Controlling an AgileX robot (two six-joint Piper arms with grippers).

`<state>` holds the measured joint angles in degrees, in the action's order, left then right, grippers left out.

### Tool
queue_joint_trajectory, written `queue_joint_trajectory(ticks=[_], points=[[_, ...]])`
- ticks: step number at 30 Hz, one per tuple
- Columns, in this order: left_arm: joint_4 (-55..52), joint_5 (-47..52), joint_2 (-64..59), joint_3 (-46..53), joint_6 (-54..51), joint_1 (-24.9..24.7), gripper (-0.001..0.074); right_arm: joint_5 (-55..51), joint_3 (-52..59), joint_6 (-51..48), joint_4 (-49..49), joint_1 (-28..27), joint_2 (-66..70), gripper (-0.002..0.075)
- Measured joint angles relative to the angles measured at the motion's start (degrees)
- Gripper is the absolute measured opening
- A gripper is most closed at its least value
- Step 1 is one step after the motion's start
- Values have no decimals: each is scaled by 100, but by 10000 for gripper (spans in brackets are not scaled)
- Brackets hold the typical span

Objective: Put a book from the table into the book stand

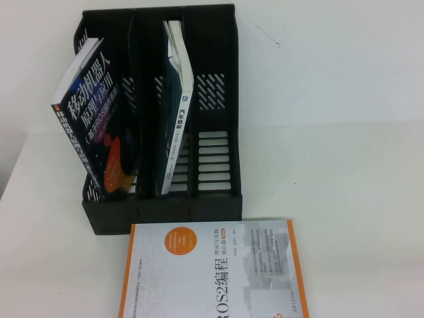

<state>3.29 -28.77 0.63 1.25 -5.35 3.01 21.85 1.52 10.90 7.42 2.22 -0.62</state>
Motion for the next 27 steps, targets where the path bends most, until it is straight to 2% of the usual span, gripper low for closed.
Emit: queue_joint_trajectory(ticks=[6,10,15,20,23,27], points=[[0,-594,0,0,0,0,-2,203,0,0,-369,0,0,-2],[193,-518,0,0,-10,0,-2,214,0,0,-557,0,0,-2],[506,534,0,-162,-23,0,-2,574,0,0,-592,0,0,-2],[555,2102,0,-1245,-370,0,-2,866,0,0,-970,0,-8,-2],[555,2333,-30,-1781,-715,0,-2,124,-184,-28,-1200,0,-8,-1],[597,2321,-184,-1880,-861,0,-2,-1410,-1040,-440,-1259,0,2,-1]])
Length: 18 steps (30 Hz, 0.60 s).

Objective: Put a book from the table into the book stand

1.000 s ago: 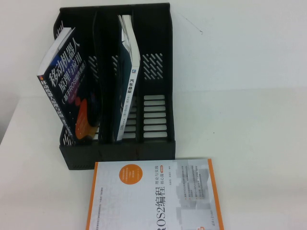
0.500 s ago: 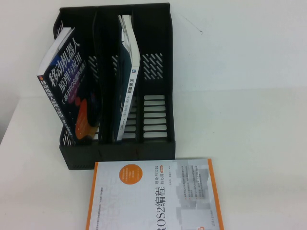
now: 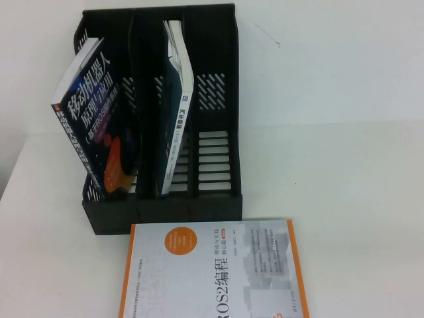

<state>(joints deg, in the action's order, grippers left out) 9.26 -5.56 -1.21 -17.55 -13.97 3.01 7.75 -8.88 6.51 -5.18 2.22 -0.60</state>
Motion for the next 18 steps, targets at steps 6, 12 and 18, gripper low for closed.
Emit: queue_joint_trajectory(ticks=[6,12,18], points=[[692,763,-631,-310,193,0,-2,-1869,-1314,-685,0,-6,733,-1],[933,2609,-2064,-1422,507,0,-2,-3398,-2064,-767,-202,-6,1823,0],[1416,3754,-3484,-1905,682,0,-2,-3449,-2044,-721,-756,-6,2400,-1]])
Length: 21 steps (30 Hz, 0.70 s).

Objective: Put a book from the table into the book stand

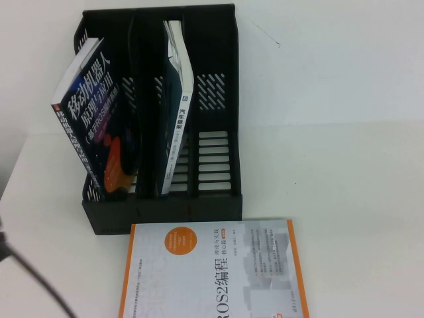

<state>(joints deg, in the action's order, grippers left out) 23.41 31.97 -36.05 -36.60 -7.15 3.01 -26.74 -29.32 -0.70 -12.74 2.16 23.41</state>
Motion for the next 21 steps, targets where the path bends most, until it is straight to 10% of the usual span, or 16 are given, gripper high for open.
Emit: queue_joint_trajectory(ticks=[12,21], points=[[1051,812,-2473,12,-677,0,-2,-1273,-192,-893,-1031,98,2093,0],[2354,821,-2901,12,-1917,0,-2,-1087,-1035,-1798,-2023,1195,4493,0]])
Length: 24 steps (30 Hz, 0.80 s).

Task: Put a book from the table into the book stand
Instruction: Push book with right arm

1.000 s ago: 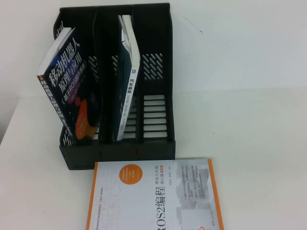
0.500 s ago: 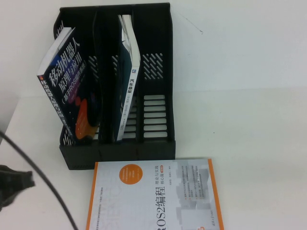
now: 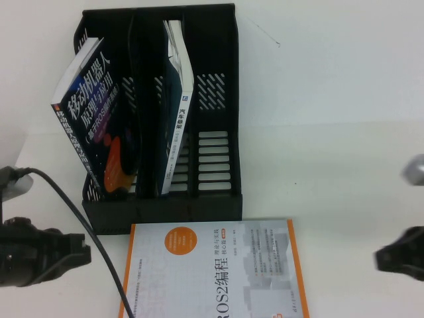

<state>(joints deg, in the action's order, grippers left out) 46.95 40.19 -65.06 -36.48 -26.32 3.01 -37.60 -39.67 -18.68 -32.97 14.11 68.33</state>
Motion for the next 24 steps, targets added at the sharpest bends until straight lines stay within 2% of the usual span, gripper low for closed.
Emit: queue_joint_trajectory(ticks=[4,9,24], points=[[324,-22,0,0,-346,0,-2,412,-339,0,-23,629,1114,0],[390,-128,0,0,-472,0,-2,860,-572,46,-23,1072,2273,0],[405,23,-21,167,-512,0,-2,1147,-1188,108,10,1317,3600,1]])
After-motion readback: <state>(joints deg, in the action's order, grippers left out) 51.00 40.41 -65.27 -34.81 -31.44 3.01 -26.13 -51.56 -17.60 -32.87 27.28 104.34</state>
